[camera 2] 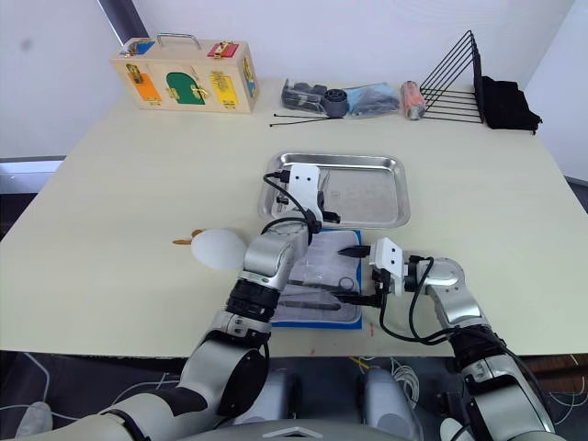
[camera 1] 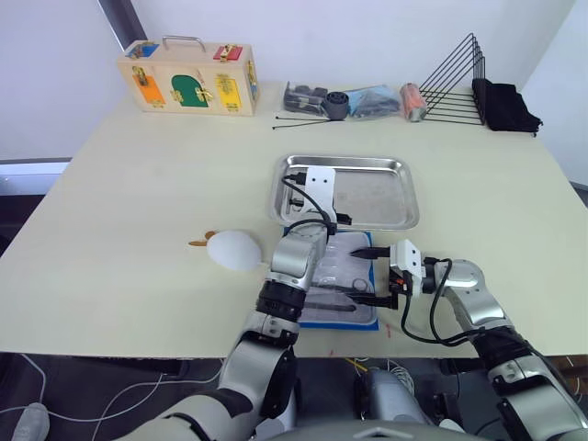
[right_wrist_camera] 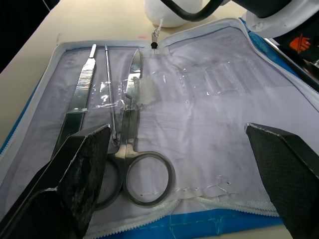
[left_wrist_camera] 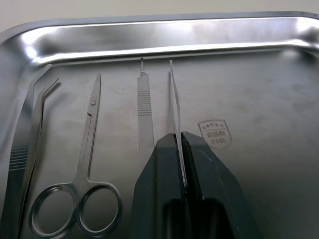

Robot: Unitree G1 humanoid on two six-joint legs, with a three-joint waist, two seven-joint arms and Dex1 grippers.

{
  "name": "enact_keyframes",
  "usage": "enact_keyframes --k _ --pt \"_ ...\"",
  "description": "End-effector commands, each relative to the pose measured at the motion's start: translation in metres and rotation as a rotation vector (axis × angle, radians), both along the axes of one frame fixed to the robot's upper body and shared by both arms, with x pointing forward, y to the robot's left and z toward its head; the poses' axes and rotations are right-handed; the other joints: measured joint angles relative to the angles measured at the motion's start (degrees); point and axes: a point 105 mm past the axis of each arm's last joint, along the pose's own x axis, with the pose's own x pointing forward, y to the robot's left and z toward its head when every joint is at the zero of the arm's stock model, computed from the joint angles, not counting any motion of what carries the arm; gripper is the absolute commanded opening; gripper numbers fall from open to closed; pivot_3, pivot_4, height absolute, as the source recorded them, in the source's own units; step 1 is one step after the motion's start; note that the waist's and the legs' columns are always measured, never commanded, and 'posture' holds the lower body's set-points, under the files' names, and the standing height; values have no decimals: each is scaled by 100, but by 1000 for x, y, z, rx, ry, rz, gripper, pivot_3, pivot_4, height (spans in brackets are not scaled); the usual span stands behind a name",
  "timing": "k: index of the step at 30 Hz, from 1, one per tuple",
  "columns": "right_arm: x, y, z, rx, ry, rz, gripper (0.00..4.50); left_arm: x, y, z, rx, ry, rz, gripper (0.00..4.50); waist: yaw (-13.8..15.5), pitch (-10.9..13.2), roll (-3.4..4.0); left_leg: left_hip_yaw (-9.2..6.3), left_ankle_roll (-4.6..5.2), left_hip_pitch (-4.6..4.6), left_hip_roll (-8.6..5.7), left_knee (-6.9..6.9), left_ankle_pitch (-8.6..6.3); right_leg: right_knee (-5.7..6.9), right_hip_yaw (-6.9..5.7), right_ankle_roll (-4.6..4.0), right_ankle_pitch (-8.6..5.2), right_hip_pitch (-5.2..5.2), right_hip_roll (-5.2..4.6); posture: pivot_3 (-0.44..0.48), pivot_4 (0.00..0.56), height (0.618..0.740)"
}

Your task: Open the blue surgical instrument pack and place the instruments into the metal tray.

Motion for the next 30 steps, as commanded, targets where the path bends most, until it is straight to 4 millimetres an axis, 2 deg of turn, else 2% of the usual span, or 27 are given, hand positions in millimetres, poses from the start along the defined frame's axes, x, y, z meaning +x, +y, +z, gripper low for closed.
enact_keyframes --k 1,7,11,17,22,30 --pt "-24 -2 -44 -88 171 16 4500 2 -1 9 8 -29 14 36 1 0 0 0 0 0 0 0 0 0 0 0 0 0 0 0 150 740" --pt "-24 -1 -44 -87 171 15 4500 2 0 7 16 -17 15 36 0 0 0 0 0 0 0 0 0 0 0 0 0 0 0 0 150 740" --pt "-23 -1 -44 -86 171 15 4500 1 -1 8 17 -18 8 1352 0 0 0 0 0 0 0 0 0 0 0 0 0 0 0 0 150 740" --pt "-23 0 -44 -85 170 13 4500 1 0 7 11 -12 14 1352 -3 0 0 0 0 1 0 0 0 0 0 0 0 0 0 0 150 740" --pt "-23 0 -44 -85 171 11 4500 2 -3 18 -33 -56 1 1352 -5 0 0 0 0 1 0 0 0 0 0 0 0 0 0 0 150 740" --pt "-23 1 -44 -84 170 11 4500 7 -6 58 -62 -233 -145 1352 -9 0 0 6 -1 0 0 -1 0 0 -1 0 0 0 1 0 150 740"
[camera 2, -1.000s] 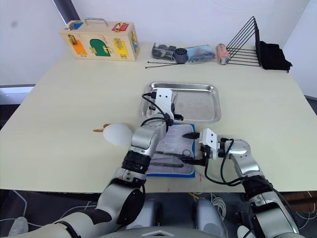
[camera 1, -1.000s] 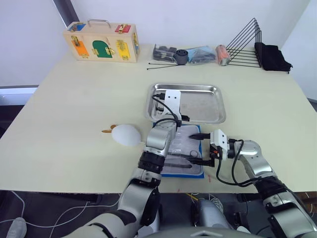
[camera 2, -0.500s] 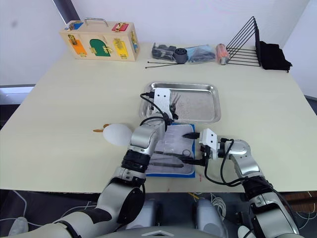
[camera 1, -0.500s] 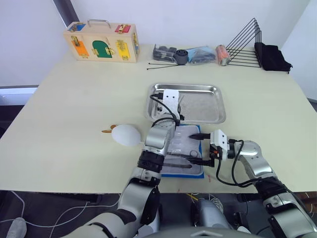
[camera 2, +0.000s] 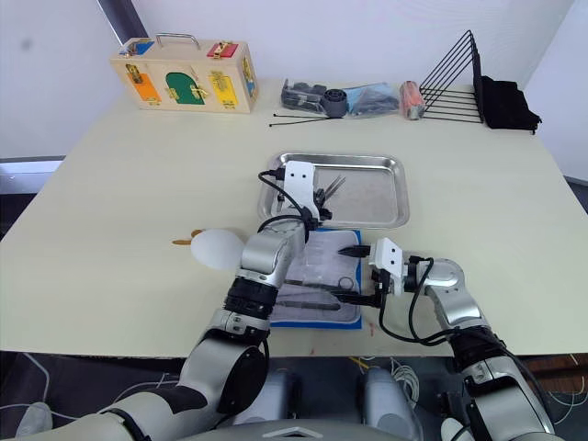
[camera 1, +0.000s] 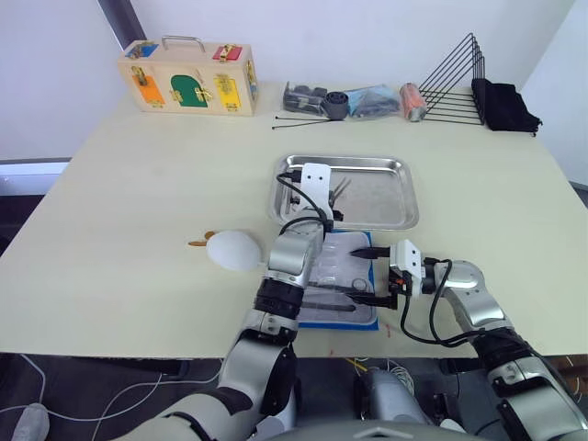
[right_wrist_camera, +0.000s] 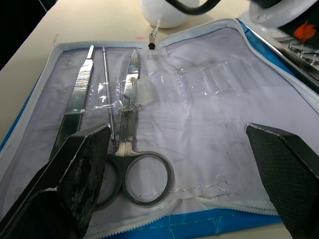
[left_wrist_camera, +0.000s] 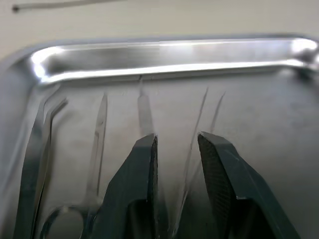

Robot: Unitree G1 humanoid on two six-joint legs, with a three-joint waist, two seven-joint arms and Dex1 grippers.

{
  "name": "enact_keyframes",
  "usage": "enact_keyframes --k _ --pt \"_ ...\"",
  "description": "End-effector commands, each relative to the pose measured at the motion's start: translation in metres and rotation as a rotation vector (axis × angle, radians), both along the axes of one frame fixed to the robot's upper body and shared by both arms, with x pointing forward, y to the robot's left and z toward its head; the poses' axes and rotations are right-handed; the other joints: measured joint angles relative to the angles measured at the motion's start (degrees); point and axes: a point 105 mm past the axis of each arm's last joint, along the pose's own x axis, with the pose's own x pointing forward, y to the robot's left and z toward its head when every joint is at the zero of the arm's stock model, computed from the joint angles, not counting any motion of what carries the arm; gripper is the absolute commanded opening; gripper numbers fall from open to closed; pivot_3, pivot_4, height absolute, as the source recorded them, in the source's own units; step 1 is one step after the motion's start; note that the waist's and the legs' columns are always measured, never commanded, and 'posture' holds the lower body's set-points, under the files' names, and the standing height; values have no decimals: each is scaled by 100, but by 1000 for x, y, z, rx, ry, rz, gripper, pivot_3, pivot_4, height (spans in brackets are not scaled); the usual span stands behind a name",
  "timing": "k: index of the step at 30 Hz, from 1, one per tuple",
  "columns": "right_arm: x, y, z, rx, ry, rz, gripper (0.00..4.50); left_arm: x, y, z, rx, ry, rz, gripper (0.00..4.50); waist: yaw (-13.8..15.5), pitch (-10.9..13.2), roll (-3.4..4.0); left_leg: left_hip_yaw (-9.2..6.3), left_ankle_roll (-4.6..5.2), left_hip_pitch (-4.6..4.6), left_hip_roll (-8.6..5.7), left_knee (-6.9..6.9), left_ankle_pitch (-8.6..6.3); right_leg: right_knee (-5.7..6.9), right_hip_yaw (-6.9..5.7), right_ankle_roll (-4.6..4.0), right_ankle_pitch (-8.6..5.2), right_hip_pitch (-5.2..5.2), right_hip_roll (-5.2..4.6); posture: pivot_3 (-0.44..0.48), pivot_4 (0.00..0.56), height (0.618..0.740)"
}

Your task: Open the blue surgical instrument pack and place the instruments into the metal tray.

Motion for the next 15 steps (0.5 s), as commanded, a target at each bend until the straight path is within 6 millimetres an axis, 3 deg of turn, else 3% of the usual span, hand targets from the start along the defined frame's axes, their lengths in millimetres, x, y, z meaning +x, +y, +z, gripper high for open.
enact_keyframes --k 1,7,15 --pt "-23 0 -44 -88 172 21 4500 1 -7 42 -44 -153 -114 1352 -1 0 0 1 0 0 0 0 0 0 0 0 0 0 0 0 150 740" --pt "-22 1 -44 -85 172 19 4500 -12 4 53 -52 -219 -325 1352 -12 1 1 7 -1 1 1 -1 1 0 0 0 0 0 1 0 150 740" --pt "-22 0 -44 -82 173 15 4500 -54 59 46 -3 -200 -665 1352 -24 3 6 3 -4 3 6 -3 2 2 -2 -2 -1 -1 2 0 150 740"
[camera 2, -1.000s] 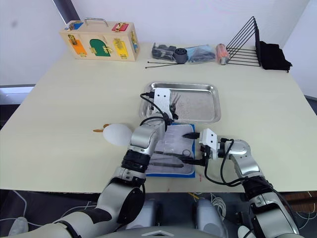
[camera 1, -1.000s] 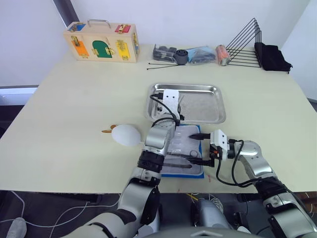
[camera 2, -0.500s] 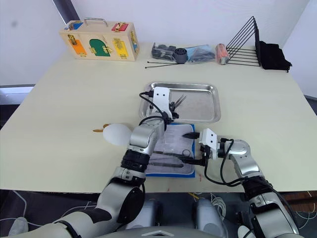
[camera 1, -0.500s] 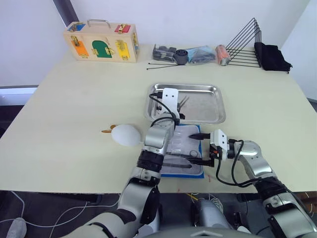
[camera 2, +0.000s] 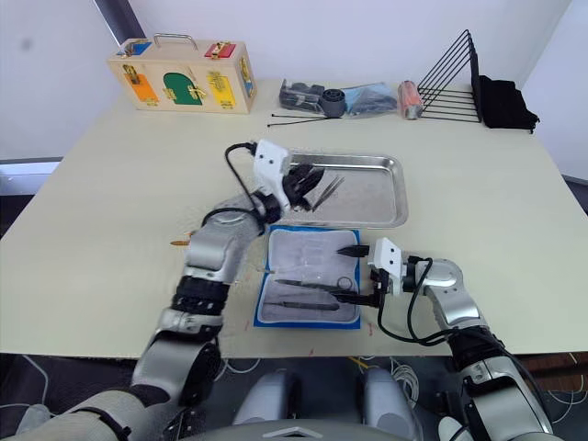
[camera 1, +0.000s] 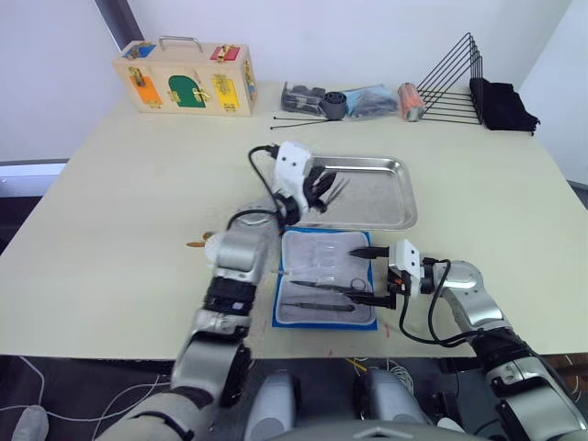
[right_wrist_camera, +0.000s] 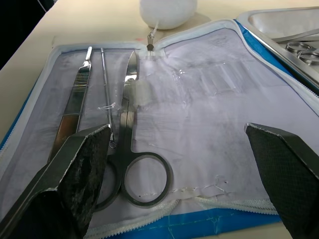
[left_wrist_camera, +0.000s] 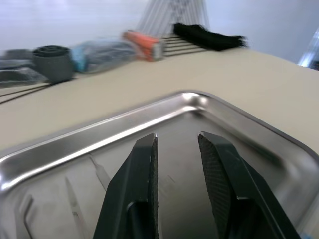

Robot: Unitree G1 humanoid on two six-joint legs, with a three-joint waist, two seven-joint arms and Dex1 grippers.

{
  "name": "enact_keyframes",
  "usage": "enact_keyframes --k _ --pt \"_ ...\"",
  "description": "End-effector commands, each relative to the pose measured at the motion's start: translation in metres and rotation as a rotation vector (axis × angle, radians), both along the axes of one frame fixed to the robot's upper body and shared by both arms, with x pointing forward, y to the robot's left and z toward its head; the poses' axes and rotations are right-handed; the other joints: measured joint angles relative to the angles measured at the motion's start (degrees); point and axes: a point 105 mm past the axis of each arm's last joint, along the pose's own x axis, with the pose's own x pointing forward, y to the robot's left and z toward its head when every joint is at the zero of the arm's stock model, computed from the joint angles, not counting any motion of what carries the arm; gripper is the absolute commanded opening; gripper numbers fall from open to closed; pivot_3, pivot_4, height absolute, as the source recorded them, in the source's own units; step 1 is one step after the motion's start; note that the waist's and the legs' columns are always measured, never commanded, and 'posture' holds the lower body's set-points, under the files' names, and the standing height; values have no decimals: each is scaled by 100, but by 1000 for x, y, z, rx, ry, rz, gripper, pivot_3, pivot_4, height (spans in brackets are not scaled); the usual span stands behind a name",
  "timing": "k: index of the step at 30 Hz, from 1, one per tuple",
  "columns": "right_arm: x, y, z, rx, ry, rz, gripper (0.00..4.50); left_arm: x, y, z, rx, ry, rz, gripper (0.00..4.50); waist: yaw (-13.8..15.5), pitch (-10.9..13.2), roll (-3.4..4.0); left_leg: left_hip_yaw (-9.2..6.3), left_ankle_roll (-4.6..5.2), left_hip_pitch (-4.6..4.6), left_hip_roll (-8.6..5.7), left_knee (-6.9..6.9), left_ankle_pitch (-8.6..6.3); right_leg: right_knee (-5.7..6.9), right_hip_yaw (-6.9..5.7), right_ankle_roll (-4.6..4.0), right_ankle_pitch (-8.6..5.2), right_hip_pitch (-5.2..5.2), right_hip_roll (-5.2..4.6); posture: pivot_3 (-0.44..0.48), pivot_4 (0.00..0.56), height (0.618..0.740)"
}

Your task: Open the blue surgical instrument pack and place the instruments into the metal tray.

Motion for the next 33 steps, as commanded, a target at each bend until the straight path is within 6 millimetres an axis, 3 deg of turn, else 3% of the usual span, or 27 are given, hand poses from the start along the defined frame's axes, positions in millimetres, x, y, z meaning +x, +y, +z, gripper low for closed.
enact_keyframes --k 1,8,16,23,33 --pt "-23 -1 -44 -87 174 19 4500 -17 7 20 -11 -63 -129 1352 14 -1 -2 0 0 0 0 0 0 0 0 0 0 0 0 0 150 740" --pt "-22 -3 -43 -81 179 25 4500 -62 58 20 89 0 -393 1352 5 1 -1 -4 1 0 3 -3 -1 -2 -2 -2 -2 -1 0 0 150 740" --pt "-20 -8 -41 -86 177 42 4500 -103 94 21 277 42 -664 1352 18 7 8 9 2 -1 3 -3 -1 -5 -2 -3 -3 -2 0 0 150 740" --pt "-19 -12 -40 -91 176 48 4500 -128 108 30 371 70 -752 4447 24 28 30 5 3 -5 6 -3 -1 -4 0 -2 -3 -6 -1 0 150 740" --pt "-21 -16 -40 -100 177 64 4500 -139 114 34 430 66 -822 4447 47 35 31 16 3 -8 5 -4 -2 -7 0 -1 -4 -9 -2 0 150 740"
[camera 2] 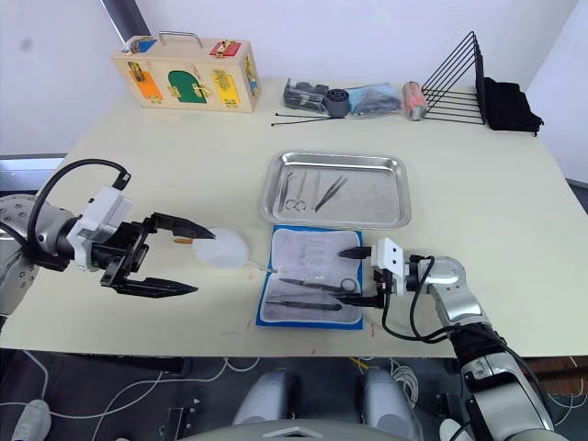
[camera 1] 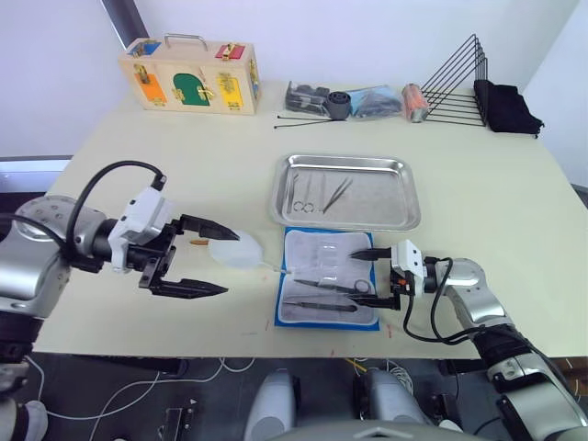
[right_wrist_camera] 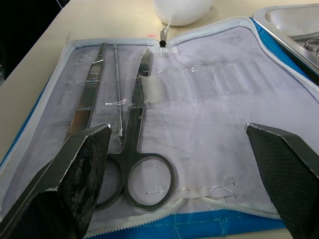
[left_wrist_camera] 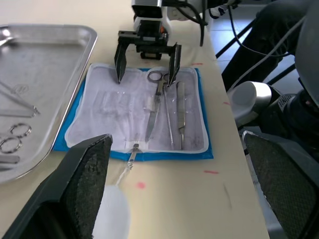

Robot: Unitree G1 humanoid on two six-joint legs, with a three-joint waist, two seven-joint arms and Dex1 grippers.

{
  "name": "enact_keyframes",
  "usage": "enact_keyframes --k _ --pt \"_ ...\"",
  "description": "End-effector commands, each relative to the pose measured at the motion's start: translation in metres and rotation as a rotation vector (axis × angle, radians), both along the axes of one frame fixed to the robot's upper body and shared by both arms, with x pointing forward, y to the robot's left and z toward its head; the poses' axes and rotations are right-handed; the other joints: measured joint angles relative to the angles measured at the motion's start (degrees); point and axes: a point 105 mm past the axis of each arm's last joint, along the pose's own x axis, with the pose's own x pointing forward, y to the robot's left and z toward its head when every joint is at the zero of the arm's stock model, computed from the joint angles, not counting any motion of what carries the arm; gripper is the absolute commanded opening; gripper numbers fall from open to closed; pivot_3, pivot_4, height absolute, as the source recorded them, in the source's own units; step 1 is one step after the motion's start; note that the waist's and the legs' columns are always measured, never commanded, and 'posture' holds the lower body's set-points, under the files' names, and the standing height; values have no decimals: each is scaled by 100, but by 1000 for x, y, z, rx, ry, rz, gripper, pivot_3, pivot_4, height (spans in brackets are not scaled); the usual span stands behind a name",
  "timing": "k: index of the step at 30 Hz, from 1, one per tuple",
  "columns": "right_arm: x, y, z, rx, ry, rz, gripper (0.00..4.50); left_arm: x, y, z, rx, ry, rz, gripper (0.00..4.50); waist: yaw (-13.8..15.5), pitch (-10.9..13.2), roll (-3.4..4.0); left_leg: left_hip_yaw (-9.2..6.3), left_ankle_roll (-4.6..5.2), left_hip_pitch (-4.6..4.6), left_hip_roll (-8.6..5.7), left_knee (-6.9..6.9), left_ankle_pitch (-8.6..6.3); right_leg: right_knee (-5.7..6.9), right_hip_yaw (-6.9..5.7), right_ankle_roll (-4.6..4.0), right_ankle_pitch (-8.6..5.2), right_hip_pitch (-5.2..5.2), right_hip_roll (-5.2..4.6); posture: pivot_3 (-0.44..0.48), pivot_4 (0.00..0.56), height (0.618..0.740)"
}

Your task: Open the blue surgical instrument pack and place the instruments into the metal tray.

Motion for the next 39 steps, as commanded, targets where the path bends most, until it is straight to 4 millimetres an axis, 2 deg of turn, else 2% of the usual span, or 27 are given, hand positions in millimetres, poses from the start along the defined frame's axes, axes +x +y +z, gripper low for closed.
enact_keyframes --k 1,10,14,18,27,32,39 --pt "-19 -12 -39 -87 159 9 4500 -9 -4 5 -10 -8 -92 4447 4 0 0 0 0 -1 0 0 0 0 -1 0 0 0 0 0 150 740" --pt "-18 -11 -38 -85 153 1 4500 -10 -11 -3 -36 -1 -124 4447 7 1 -3 4 0 -1 -1 0 0 0 1 1 0 0 1 0 150 740" --pt "-19 -10 -37 -75 151 -1 4500 -9 -23 -13 -75 -19 -155 4447 15 1 -3 3 0 -1 -1 1 0 1 0 1 0 0 1 0 150 740" --pt "-17 -11 -33 -70 141 -9 4500 -4 -43 -29 -142 -52 -141 4447 21 0 -3 5 0 -1 -2 2 0 0 2 1 0 1 1 0 150 740" --pt "-13 -9 -21 -37 119 -18 4500 9 -66 -78 -216 -25 -99 4447 38 -1 7 2 0 -3 -4 4 0 5 1 1 1 -3 3 0 150 740" --pt "-12 -7 -14 -29 104 -18 4500 12 -76 -89 -228 -22 -107 4447 36 2 10 3 0 -6 -4 4 0 4 2 1 1 -4 2 0 150 740" --pt "-10 -6 6 11 62 -19 4500 18 -81 -102 -220 -25 -113 4447 28 9 19 1 0 -8 -5 5 0 4 1 1 1 -6 2 0 150 740"
